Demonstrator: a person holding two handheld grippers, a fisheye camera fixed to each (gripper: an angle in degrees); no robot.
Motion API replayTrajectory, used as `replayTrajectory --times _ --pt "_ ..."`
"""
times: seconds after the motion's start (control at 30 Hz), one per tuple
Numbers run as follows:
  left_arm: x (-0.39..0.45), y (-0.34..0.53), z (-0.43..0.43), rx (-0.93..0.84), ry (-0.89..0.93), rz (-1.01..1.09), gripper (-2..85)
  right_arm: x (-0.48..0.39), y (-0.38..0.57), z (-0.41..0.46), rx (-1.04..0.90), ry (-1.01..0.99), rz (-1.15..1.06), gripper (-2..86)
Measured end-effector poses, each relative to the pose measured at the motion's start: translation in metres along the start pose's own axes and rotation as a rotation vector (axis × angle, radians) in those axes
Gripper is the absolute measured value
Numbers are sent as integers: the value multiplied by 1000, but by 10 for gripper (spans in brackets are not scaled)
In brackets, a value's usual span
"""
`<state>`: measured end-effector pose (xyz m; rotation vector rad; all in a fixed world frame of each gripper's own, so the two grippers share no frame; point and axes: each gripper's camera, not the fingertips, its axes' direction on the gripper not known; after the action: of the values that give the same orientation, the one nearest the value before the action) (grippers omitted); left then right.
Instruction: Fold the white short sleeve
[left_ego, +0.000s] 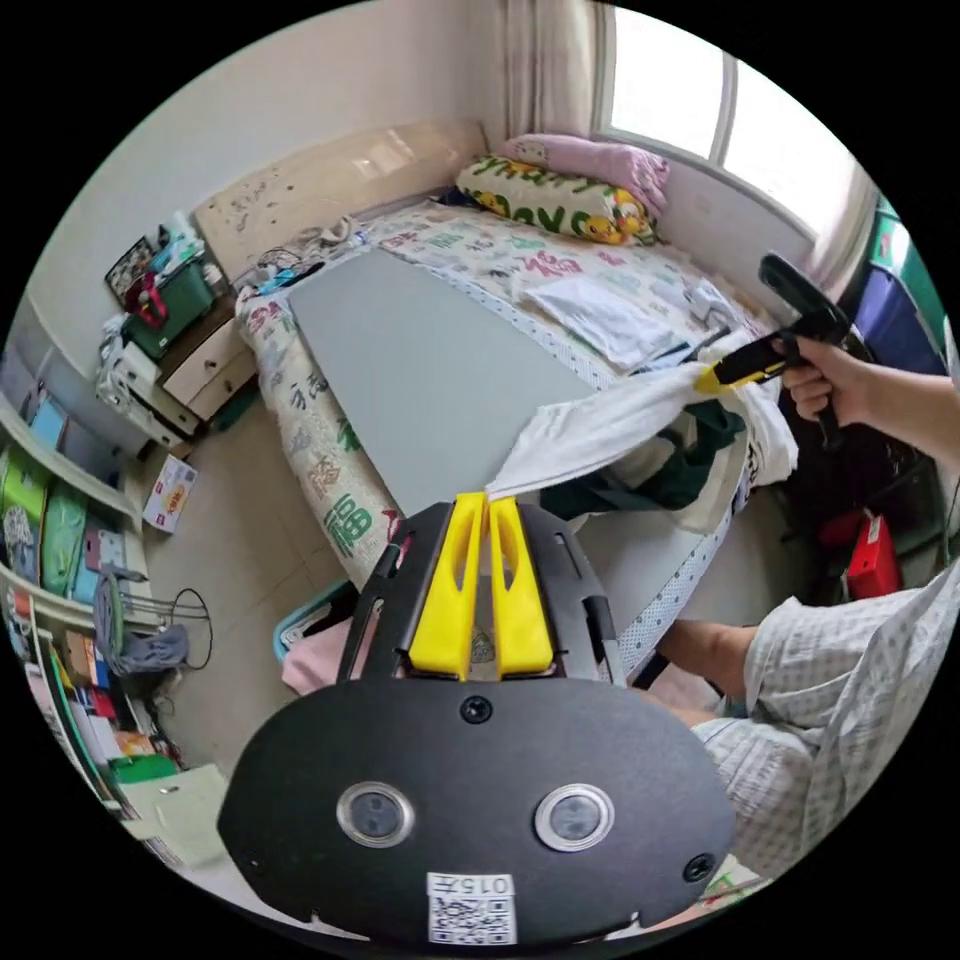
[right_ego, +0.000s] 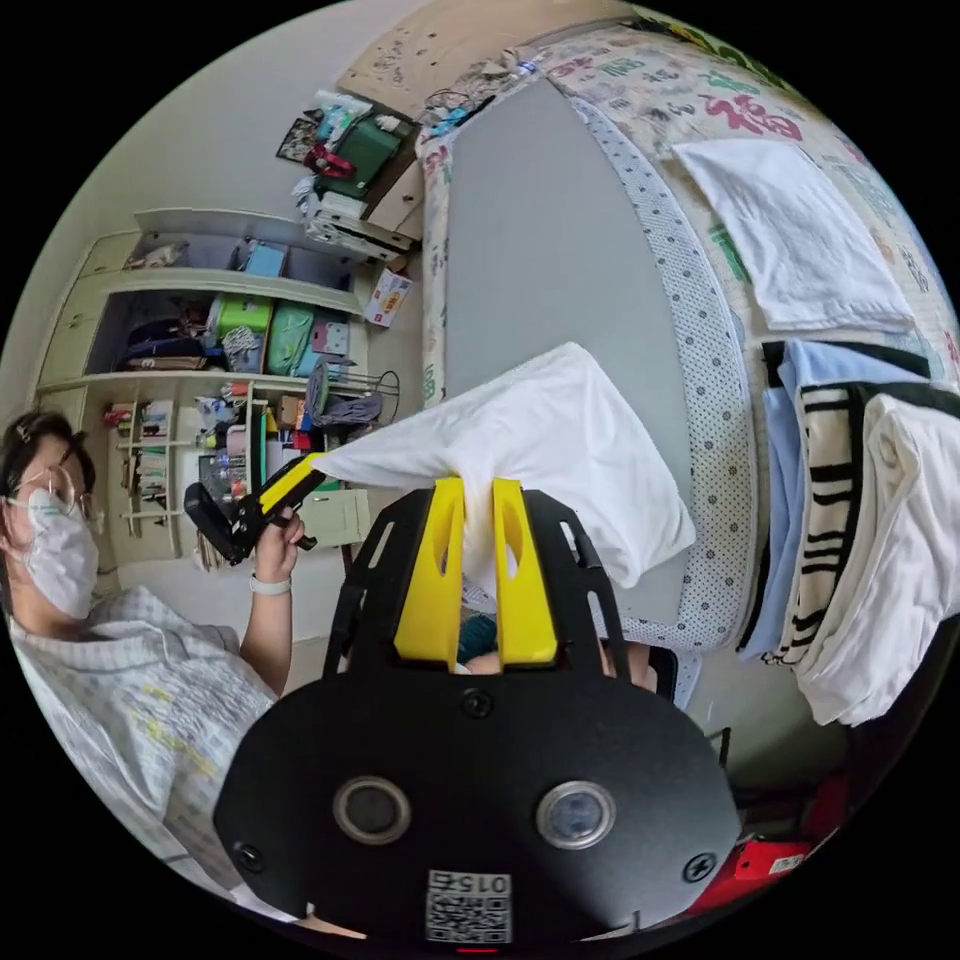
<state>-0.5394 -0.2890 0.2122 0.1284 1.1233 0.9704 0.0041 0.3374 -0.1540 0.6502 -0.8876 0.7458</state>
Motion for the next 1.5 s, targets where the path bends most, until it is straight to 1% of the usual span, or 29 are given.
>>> replayTrajectory --times 0.03,0.17,0.27,0.37,0.43,0.47,0.53,0.6,0.67,0.73,0.77,0.83,0.9,0.97,1.03,1.07,1.13,1.23,1.27,1.33,1.4,1.5 --pt "-10 13 -7 30 -7 -55 0 -7 -5 -3 16 3 -29 14" --pt "-34 47 -20 135 -3 -166 0 -27 -20 -17 96 45 -139 1" --pt "-50 68 0 153 18 -199 0 -30 -32 4 25 142 -201 4" --pt "-65 85 37 145 -4 -240 2 -29 -30 52 -78 211 -260 23" --pt "-88 97 74 115 18 -325 8 -24 -23 106 -188 314 -323 54" --pt "-94 101 83 111 30 -349 10 -23 -21 119 -210 324 -348 60" --pt "-111 119 119 100 62 -403 27 -17 -18 174 -309 362 -416 88" --pt "-118 135 143 67 67 -439 46 -13 -18 211 -362 404 -449 115" --pt "-121 154 165 26 41 -474 68 -9 -21 245 -425 468 -484 130" --pt "-119 180 198 -40 68 -487 80 0 -26 279 -450 597 -534 118" --pt "-118 186 208 -58 91 -489 82 3 -29 286 -462 618 -540 112" --pt "-107 207 249 -125 177 -472 89 16 -42 304 -517 669 -529 65" --pt "-92 216 279 -150 212 -427 105 17 -56 303 -525 673 -550 23" --pt "-74 216 309 -147 279 -366 131 16 -77 286 -482 637 -528 11" --pt "-52 202 344 -123 391 -261 158 9 -109 247 -356 562 -469 5" --pt "-47 197 352 -116 408 -239 162 7 -117 237 -319 555 -461 4" --pt "-37 169 386 -97 438 -184 170 -11 -148 199 -172 512 -462 3" --pt "-40 130 425 -44 451 -202 157 -44 -191 173 -12 428 -520 5" --pt "-42 123 432 -38 453 -211 149 -51 -200 171 14 407 -535 7" --pt "-53 102 453 0 432 -259 107 -79 -237 175 82 342 -578 14" --pt "-67 97 462 26 403 -304 81 -100 -259 181 126 318 -606 25" --pt "-90 104 472 42 350 -365 92 -114 -271 181 172 278 -609 111"
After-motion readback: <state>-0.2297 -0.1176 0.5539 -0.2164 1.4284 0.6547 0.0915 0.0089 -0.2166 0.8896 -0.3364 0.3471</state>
